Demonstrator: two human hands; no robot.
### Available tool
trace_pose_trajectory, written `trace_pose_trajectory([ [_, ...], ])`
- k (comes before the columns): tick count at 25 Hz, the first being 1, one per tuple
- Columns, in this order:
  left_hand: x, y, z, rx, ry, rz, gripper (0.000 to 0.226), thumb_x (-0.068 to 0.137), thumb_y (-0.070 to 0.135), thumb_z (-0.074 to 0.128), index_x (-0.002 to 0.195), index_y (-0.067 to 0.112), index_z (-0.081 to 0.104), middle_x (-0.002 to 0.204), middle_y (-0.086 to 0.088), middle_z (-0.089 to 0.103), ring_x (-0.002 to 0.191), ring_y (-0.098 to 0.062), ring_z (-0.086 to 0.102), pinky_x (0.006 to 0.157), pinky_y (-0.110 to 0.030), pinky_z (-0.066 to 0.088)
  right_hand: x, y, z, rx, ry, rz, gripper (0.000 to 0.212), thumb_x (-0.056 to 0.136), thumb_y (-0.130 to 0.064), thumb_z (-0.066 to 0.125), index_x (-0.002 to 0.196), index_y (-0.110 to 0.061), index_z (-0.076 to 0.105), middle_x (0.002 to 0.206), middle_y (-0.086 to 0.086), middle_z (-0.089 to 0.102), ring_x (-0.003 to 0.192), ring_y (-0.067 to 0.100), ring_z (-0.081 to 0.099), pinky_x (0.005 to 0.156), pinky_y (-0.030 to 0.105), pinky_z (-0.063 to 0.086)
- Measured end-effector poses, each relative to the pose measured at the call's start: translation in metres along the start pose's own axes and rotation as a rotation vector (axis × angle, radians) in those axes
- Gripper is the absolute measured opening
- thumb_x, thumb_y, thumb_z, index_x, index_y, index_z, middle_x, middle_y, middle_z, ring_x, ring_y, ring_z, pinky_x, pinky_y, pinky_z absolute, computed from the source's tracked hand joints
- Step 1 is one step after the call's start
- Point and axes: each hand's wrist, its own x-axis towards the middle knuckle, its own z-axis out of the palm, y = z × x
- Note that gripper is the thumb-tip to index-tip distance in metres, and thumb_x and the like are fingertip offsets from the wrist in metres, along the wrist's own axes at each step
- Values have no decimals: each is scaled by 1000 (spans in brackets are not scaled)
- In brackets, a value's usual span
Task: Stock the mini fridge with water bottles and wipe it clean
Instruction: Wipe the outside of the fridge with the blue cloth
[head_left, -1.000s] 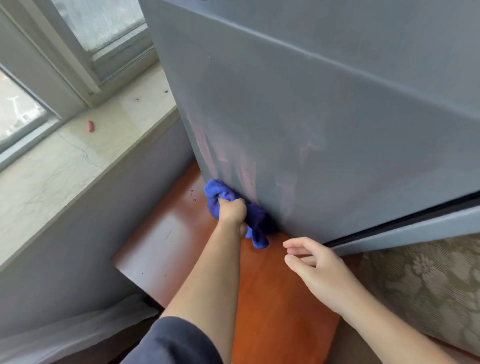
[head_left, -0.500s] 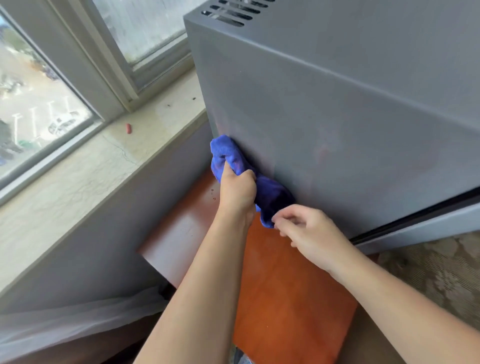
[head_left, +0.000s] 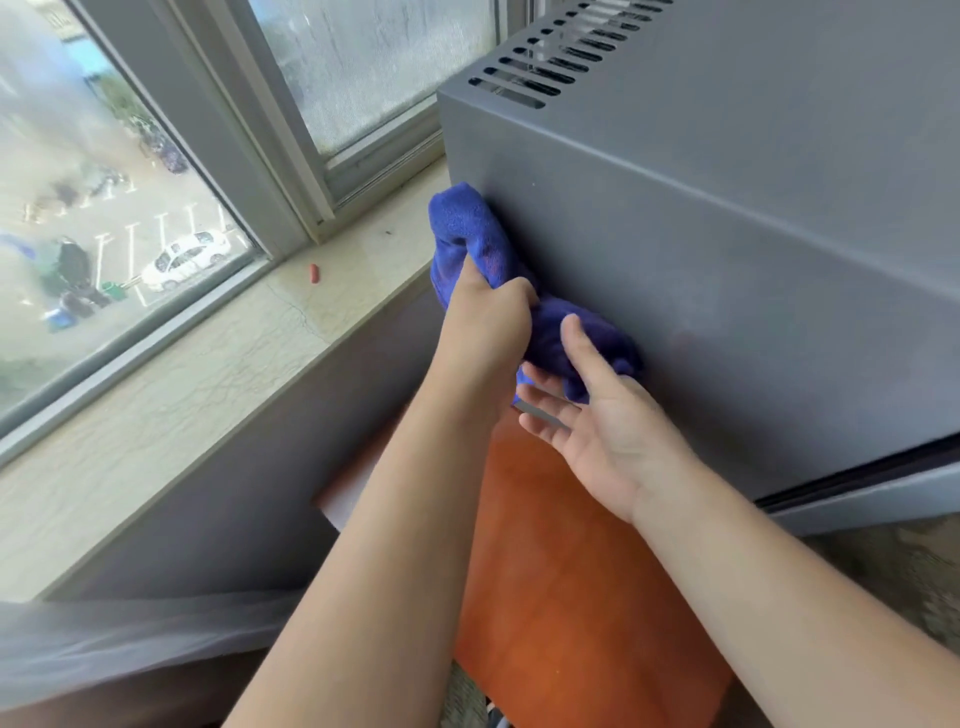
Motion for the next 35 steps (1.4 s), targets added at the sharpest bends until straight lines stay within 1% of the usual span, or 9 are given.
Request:
trace_pose_trajectory([
  [3, 8, -16, 9, 98, 5, -33, 14, 86, 4, 47, 95, 14, 51, 75, 1, 50, 72, -19, 50, 64, -30, 44, 22, 8, -6, -56, 150, 35, 39, 94, -40, 70, 116, -8, 69, 104, 8, 70, 66, 16, 67, 62, 30, 57],
  [6, 18, -41, 17, 174, 10, -53, 17, 86, 5, 43, 96, 18, 47, 87, -3, 52, 81, -23, 53, 76, -35, 49, 40, 18, -15, -28, 190, 71, 20, 99, -31, 66, 104, -12, 68, 94, 8, 70, 65, 18, 64, 62, 32, 55],
  [9, 27, -72, 22, 204, -2, -145, 29, 72, 13, 40, 100, 15, 47, 89, -9, 54, 86, -32, 60, 90, -51, 55, 57, 38, -31, -18, 232, 158, 23, 100, -29, 65, 113, -10, 68, 92, 8, 71, 69, 20, 64, 61, 33, 54],
  [14, 44, -130, 31, 222, -61, -346, 28, 91, 7, 43, 117, 12, 49, 103, -10, 62, 102, -28, 60, 95, -44, 52, 86, 72, -68, -25, 309, 292, 32, 100, -29, 64, 122, -7, 66, 96, 9, 72, 75, 23, 66, 65, 35, 54],
  [18, 57, -186, 37, 110, -89, -515, 26, 76, 10, 48, 102, 13, 53, 103, -10, 61, 113, -34, 61, 97, -50, 51, 98, 93, -95, -62, 360, 353, 34, 102, -28, 62, 129, -6, 61, 107, 12, 71, 83, 26, 69, 67, 36, 53],
  [21, 55, -193, 36, -39, -71, -531, 18, 72, 4, 48, 87, 13, 52, 100, -12, 60, 103, -32, 59, 101, -56, 50, 99, 96, -97, -61, 346, 340, 33, 102, -27, 61, 128, -6, 62, 111, 13, 72, 85, 25, 70, 68, 35, 55],
  [26, 55, -125, 8, -232, 29, -389, 25, 68, -1, 49, 88, 12, 54, 97, -14, 60, 95, -32, 60, 80, -50, 55, 80, 65, -38, 129, 219, 199, 23, 102, -23, 62, 116, -6, 67, 92, 10, 77, 82, 24, 70, 76, 34, 57],
  [30, 36, -28, -6, -3, 131, -91, 22, 79, 1, 47, 76, 23, 49, 72, -1, 51, 70, -22, 50, 69, -38, 41, 44, 19, 18, 233, 71, 9, 23, 102, -24, 61, 112, -5, 69, 90, 11, 75, 73, 20, 69, 65, 30, 57],
  [35, -11, 48, 1, 220, 161, 340, 25, 86, 0, 47, 79, 25, 45, 60, 13, 40, 52, -4, 36, 53, -18, 34, -10, -23, 36, 201, -100, -246, 23, 103, -27, 57, 93, -17, 75, 91, 4, 77, 71, 14, 68, 69, 28, 55],
])
